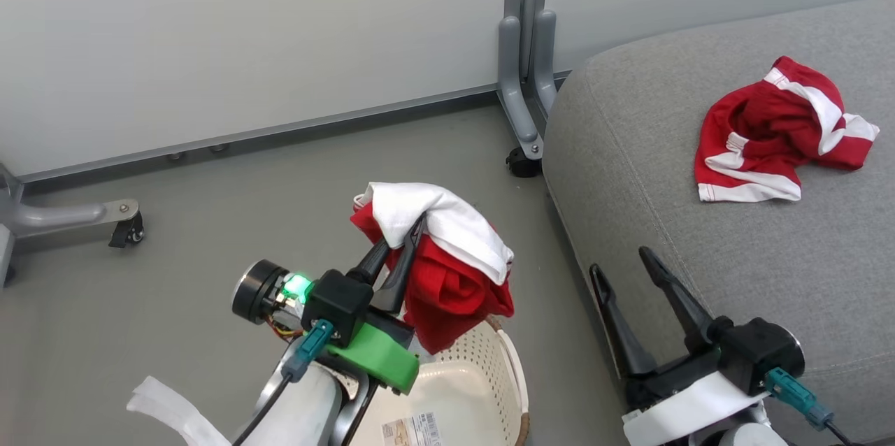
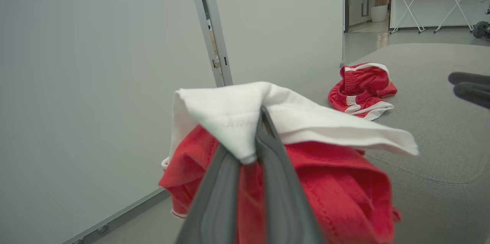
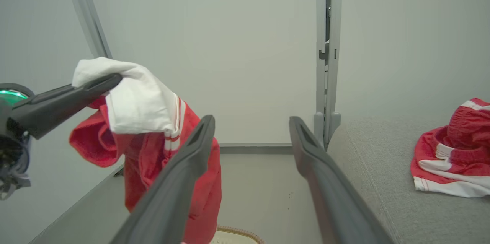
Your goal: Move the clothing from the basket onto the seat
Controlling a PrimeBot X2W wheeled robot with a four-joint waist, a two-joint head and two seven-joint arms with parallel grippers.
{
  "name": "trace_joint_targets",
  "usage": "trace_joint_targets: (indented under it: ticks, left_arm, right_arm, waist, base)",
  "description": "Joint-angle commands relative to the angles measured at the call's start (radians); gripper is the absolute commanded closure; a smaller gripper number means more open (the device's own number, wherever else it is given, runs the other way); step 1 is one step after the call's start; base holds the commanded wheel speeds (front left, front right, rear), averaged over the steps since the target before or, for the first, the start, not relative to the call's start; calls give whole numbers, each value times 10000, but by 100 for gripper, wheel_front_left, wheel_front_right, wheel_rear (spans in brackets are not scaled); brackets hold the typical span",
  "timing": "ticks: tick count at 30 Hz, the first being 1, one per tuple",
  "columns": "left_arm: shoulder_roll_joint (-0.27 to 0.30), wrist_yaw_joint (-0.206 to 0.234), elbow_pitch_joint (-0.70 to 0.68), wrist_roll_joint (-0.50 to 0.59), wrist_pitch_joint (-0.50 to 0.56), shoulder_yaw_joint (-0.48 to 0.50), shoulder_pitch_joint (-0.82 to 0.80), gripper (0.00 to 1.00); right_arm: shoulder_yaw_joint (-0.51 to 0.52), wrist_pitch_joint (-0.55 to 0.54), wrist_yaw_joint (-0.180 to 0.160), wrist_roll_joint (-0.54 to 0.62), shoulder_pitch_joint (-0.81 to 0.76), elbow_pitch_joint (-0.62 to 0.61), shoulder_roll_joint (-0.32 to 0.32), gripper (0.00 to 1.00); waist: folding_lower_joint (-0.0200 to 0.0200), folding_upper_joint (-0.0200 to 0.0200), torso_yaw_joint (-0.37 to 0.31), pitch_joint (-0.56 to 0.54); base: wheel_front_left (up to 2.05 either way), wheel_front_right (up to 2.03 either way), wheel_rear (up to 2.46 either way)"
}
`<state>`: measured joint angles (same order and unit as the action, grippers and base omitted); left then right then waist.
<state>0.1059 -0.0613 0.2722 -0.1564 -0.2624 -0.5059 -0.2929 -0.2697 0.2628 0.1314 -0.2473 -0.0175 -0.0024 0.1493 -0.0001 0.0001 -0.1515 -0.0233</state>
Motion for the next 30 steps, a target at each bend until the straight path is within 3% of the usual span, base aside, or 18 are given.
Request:
trace_joint_targets:
  ticks: [1, 9, 17, 30]
  left_arm:
    - [-94, -97, -184, 29, -35, 79, -71, 100]
    - [-436, -373, -755, -85, -35, -244, -519, 100]
    - [-537, -492, -1225, -366, -35, -1051, -1041, 100]
    - [-550, -87, -1387, -1020, -35, -2373, -1497, 100]
  right_arm:
    - [-190, 30, -14, -87, -100, 112, 132, 0]
    - [-1481, 30, -14, -827, 238, 685, 377, 0]
    - [-2128, 32, -14, -725, 611, 1264, 539, 0]
    - [-1673, 30, -12, 299, 816, 1568, 275, 0]
  waist:
    - [1, -1, 62, -19]
    - [1, -1, 205, -79]
    - [1, -1, 429, 4]
    - [1, -1, 645, 53]
  base:
    - [0, 0, 0]
    - [0, 0, 0]
    - [0, 0, 0]
    - [0, 0, 0]
